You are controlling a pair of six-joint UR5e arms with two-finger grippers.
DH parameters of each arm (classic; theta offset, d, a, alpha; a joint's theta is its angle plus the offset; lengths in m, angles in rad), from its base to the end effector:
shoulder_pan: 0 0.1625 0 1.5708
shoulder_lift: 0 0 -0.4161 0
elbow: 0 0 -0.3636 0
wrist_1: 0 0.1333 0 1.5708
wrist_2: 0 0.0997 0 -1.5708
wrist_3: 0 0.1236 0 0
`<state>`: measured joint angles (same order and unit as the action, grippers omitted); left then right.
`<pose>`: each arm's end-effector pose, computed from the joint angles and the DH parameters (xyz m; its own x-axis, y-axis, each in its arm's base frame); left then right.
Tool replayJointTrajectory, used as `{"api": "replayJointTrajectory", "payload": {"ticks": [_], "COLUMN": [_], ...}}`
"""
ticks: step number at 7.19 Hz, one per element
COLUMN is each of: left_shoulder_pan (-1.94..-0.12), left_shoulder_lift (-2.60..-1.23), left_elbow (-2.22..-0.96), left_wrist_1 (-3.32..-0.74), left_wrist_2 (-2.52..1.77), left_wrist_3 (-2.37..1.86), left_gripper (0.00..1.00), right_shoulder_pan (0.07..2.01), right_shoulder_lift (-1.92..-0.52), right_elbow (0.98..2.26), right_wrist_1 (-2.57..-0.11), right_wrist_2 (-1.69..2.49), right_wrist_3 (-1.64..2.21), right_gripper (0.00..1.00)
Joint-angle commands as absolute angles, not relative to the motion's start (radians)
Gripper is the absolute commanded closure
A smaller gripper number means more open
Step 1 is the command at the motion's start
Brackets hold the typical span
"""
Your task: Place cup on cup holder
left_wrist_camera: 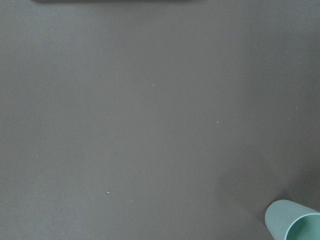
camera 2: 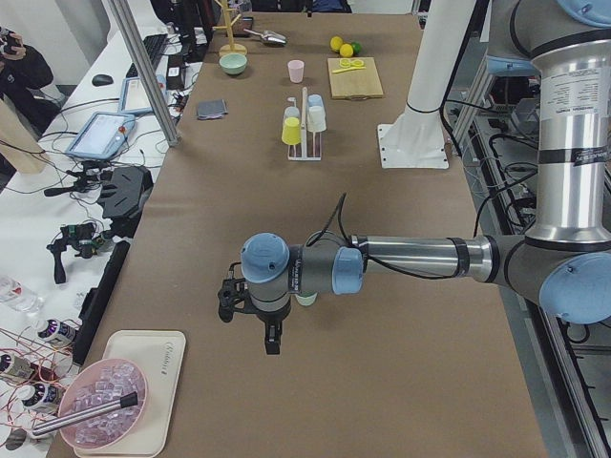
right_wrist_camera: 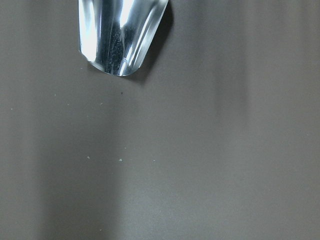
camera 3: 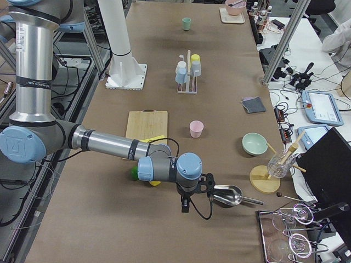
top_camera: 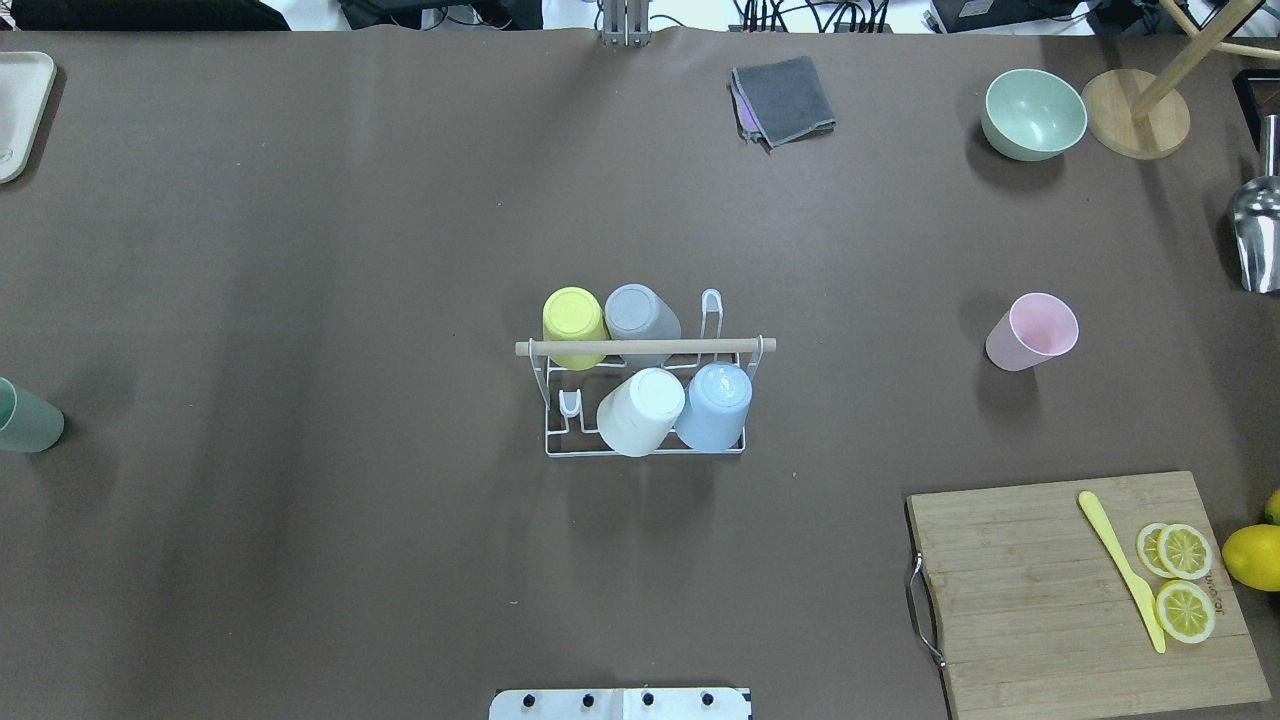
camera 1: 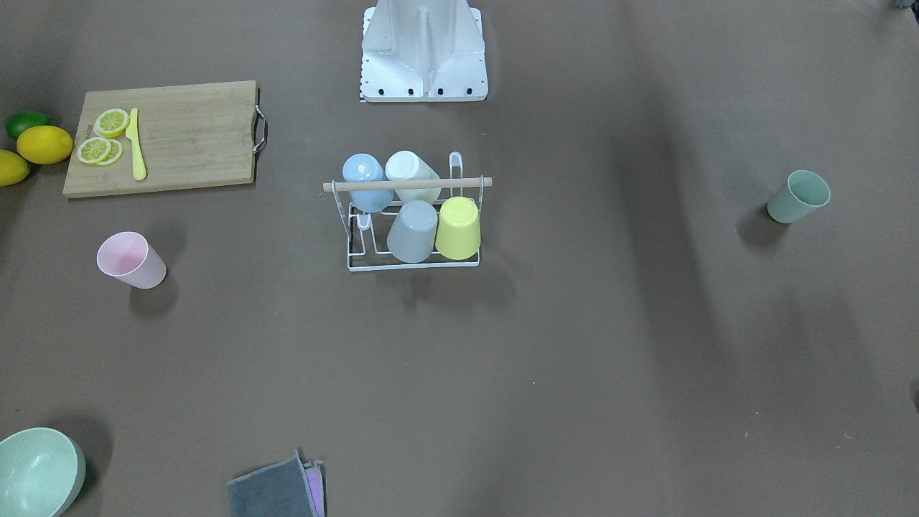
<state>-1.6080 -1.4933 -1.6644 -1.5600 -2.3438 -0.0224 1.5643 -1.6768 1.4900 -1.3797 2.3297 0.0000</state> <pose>-0.0630 -0.4295 0.6594 0.7144 -0.0453 -0.6982 0.0532 0.9985 -0.0103 0.0456 -0.4136 0.7330 0.7256 -0.0077 0.6881 0.0065 1.0000 0.0043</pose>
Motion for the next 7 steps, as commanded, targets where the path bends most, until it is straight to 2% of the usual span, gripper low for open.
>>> {"api": "replayJointTrajectory", "payload": {"ticks": [1,7], "left_shoulder_pan": [-1.608,-1.609], "left_shoulder_lift": [-1.493,-1.479], "left_elbow": [-1.667,-1.671], "left_wrist_1": [-1.56,-1.562], "left_wrist_2": [-2.344,-2.353], "left_wrist_3": [-0.023,-0.018], "left_gripper": [0.02,0.02], "right_shoulder_pan": [1.562,1.425], "right_shoulder_lift": [-1.661,-1.49], "right_elbow": [1.471,1.477], "right_wrist_1": [-1.393,-1.537], "right_wrist_2": [2.335,2.378], "right_wrist_3": [0.003,0.207], "right_gripper": [0.0,0.0]}}
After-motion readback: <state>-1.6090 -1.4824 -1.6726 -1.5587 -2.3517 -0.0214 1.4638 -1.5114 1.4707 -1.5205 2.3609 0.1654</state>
